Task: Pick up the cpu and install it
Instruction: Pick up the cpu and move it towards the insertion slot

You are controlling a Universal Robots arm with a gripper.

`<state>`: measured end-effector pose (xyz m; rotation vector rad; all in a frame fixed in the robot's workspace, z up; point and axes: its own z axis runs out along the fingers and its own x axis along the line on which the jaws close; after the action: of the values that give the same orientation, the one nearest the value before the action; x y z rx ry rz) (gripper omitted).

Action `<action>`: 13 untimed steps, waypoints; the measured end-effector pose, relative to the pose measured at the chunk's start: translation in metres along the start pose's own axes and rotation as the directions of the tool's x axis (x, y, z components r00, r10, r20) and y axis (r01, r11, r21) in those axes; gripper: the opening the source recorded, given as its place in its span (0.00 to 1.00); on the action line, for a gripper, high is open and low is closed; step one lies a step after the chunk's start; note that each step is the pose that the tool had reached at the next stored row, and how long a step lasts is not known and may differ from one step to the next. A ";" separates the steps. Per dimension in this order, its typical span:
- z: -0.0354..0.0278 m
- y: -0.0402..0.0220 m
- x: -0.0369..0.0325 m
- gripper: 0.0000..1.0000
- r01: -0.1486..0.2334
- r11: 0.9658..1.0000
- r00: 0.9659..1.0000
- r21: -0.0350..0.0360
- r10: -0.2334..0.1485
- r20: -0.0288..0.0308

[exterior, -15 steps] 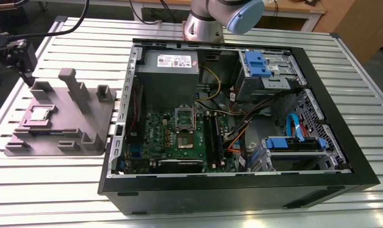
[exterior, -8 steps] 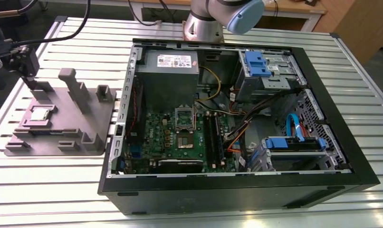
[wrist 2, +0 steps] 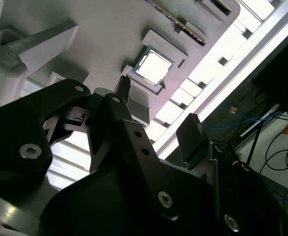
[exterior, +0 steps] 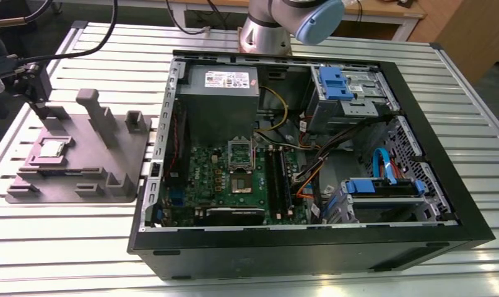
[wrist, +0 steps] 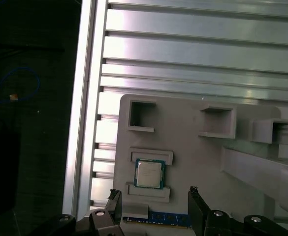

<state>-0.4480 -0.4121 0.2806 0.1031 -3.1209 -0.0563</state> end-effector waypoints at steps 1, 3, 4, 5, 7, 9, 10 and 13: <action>0.0000 0.0000 0.0000 0.65 0.000 1.000 1.000 0.000 0.000 0.000; 0.0001 0.0000 0.0000 0.65 0.000 1.000 1.000 0.000 0.000 0.000; 0.0001 0.0000 0.0000 0.65 0.000 1.000 1.000 0.000 0.000 0.000; 0.0002 0.0000 0.0000 0.65 0.000 1.000 1.000 0.000 0.000 0.000; 0.0007 -0.0001 0.0001 0.65 0.000 1.000 1.000 0.000 0.000 0.000; 0.0018 -0.0008 0.0001 0.65 0.000 1.000 1.000 0.000 0.000 0.000; 0.0029 -0.0017 0.0001 0.65 0.000 1.000 1.000 0.000 0.000 0.000; 0.0078 -0.0042 0.0002 0.65 0.000 1.000 1.000 0.000 0.000 0.000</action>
<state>-0.4480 -0.4161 0.2726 0.1031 -3.1210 -0.0562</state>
